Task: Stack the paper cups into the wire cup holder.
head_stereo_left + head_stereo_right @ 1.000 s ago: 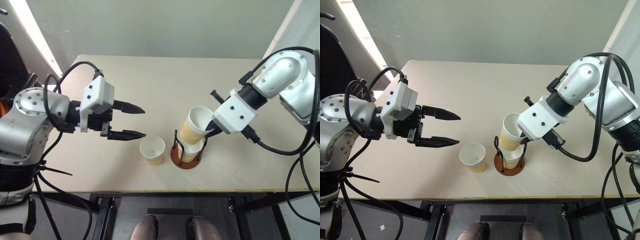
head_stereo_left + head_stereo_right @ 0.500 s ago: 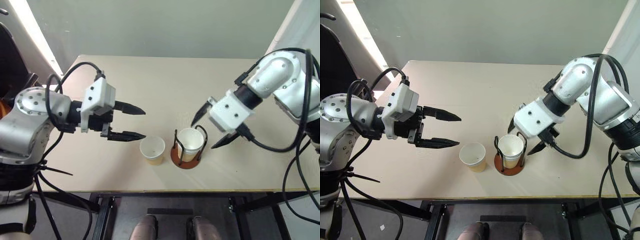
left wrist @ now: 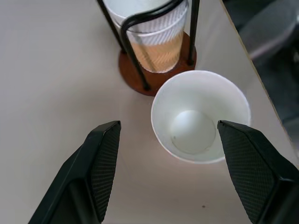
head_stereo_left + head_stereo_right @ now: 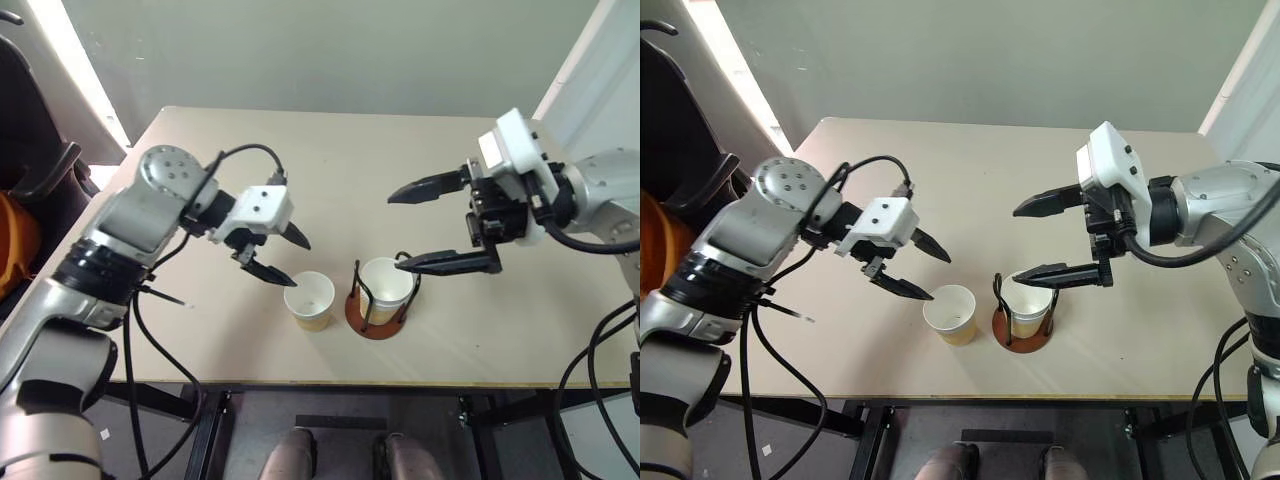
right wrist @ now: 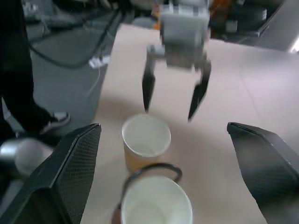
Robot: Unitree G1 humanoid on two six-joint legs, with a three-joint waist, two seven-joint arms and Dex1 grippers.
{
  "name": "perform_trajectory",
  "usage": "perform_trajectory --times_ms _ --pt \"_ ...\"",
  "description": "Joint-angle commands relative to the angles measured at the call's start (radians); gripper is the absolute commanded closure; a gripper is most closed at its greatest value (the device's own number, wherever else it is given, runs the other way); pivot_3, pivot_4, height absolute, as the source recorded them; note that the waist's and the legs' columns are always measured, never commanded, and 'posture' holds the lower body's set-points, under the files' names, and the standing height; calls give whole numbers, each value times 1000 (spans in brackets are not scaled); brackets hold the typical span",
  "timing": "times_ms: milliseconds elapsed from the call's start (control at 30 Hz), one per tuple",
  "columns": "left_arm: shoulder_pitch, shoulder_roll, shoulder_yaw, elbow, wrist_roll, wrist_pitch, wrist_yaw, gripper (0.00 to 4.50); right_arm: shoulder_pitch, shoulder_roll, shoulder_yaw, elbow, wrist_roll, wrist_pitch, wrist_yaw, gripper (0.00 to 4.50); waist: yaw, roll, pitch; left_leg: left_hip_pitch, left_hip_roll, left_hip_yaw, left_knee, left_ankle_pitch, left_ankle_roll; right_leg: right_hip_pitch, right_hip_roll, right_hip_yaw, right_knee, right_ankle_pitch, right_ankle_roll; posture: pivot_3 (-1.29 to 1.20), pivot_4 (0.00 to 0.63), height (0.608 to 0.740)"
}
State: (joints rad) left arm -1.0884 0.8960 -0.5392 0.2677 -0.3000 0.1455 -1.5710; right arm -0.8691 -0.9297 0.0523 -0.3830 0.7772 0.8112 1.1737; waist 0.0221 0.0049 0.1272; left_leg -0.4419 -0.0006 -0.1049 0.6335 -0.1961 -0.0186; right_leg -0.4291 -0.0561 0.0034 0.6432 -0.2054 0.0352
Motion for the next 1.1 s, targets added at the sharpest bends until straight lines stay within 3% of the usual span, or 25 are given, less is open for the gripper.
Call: perform_trajectory --times_ms 33,200,400,500,767,933,1100 --pt "-60 -16 -54 43 6 -76 -43 940 25 -18 -82 -76 61 49 -47 17 -1 0 0 0 0 0 0 0 0 0 0 0 0 0 1 0 150 740" --pt "-98 -42 -162 120 71 -189 -43 940 57 -29 -124 -125 92 86 -102 17 0 0 0 0 0 0 2 0 0 0 0 0 0 1 4 0 150 740" --pt "-135 -125 -202 230 151 -278 -43 940 93 -52 -152 -175 106 104 -145 17 2 0 0 -3 0 0 8 -1 3 0 0 0 0 3 7 0 150 740" --pt "-152 -142 -222 260 143 -308 -43 1516 88 -56 -145 -184 106 116 -167 0 4 0 0 -6 0 0 13 -2 5 0 0 0 0 4 8 0 150 740" --pt "-188 -138 -281 298 78 -349 -43 4359 97 -83 -159 -189 107 117 -183 0 6 0 0 -10 -1 0 16 -3 6 -2 0 0 -1 6 12 0 150 740" --pt "-224 -125 -306 305 18 -367 -43 4439 117 -121 -191 -190 109 113 -173 0 9 0 0 -10 -1 0 16 -2 6 -2 0 1 -1 6 13 0 150 740" --pt "-328 -95 -309 308 -136 -352 -43 4439 187 -210 -296 -160 127 103 -100 0 15 0 0 -13 -2 0 17 -2 4 -4 0 1 -2 6 14 0 150 740"
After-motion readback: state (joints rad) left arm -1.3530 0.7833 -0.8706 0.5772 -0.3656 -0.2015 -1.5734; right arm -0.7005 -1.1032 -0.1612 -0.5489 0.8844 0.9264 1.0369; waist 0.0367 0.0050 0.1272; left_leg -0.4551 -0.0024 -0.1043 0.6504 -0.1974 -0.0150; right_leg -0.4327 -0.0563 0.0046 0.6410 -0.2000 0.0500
